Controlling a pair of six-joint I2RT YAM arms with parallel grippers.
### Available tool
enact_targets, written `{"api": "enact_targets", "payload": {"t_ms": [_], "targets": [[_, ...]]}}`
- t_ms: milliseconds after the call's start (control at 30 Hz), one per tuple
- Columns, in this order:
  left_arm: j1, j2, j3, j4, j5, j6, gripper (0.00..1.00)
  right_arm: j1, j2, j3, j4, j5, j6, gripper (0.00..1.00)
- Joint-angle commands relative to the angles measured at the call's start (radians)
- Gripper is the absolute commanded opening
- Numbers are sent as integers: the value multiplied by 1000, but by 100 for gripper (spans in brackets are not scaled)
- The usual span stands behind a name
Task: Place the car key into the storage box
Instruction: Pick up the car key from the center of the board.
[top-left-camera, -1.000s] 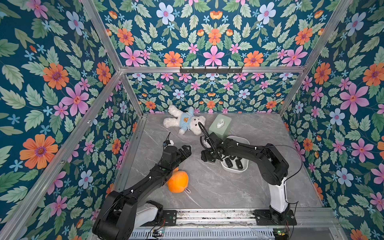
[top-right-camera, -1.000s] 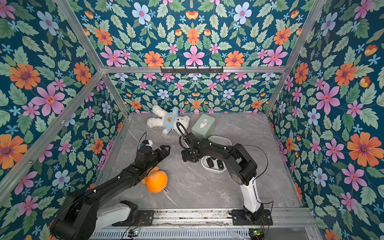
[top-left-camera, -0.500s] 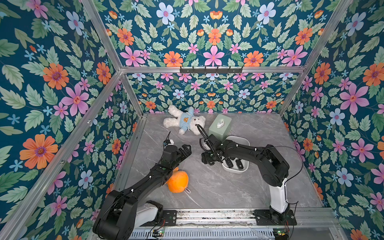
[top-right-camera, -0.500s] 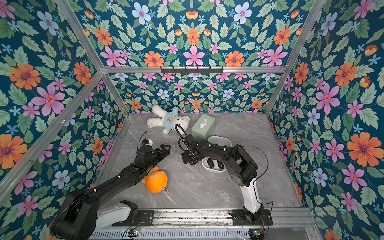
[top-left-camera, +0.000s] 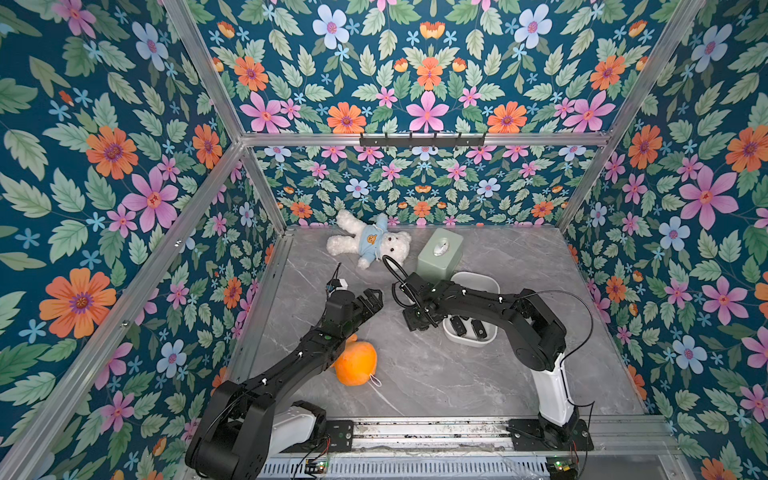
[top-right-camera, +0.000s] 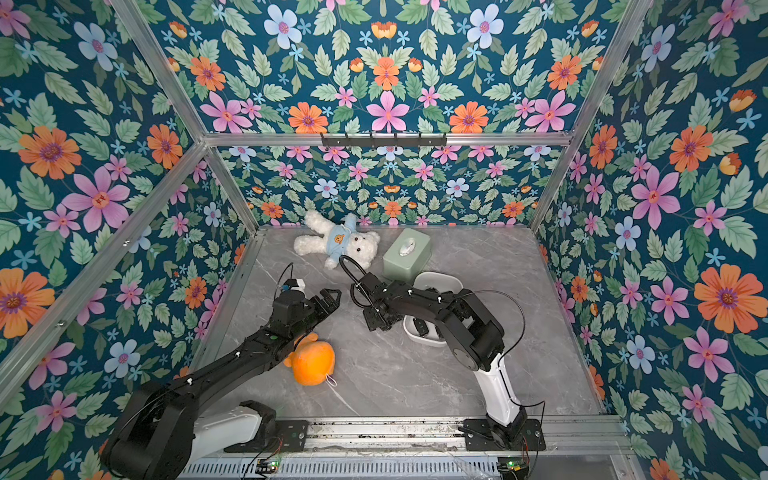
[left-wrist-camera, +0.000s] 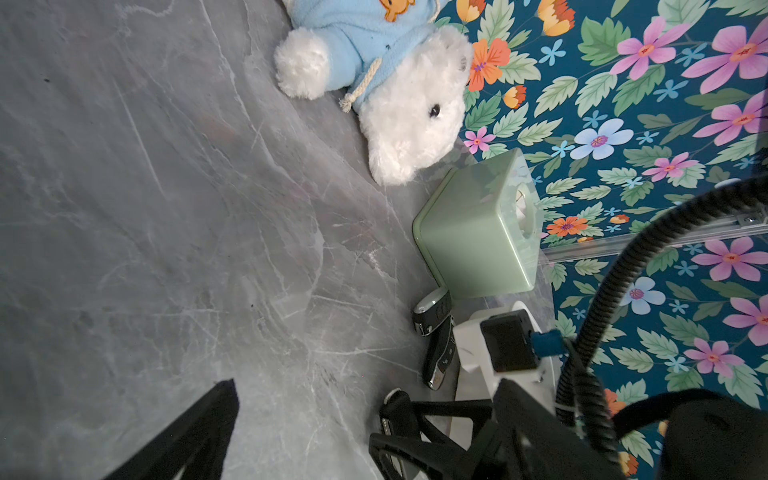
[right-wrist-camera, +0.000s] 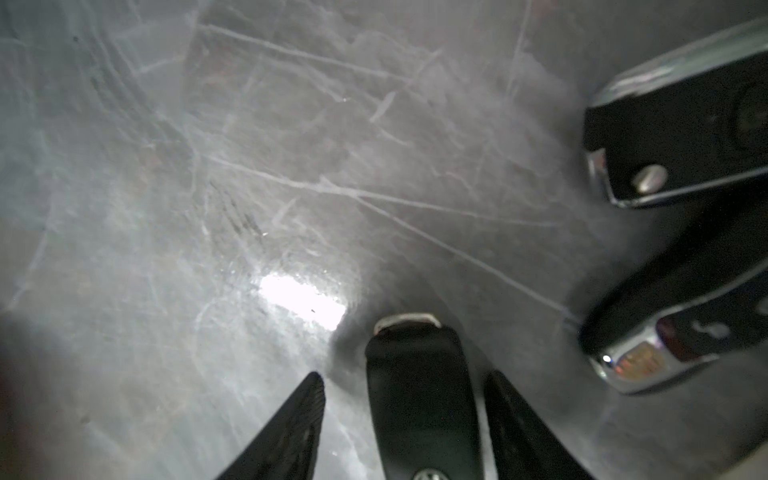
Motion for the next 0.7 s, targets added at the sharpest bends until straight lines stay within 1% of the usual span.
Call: {"api": "enact_targets", "payload": {"t_ms": [0,400,500,667], "targets": [[2,-5,1,4,-8,-4,100,8,16,13,-57,54,-23,58],[2,-12,-3,-5,-13,-5,100,22,41,46,-77,90,-30,33],[2,-11,-3,-4,-15,-7,100,22,20,42,-52,92,-24,31],[2,-4,0,-4,-12,-11,100,20,-59,16,34,85,-4,30]]}}
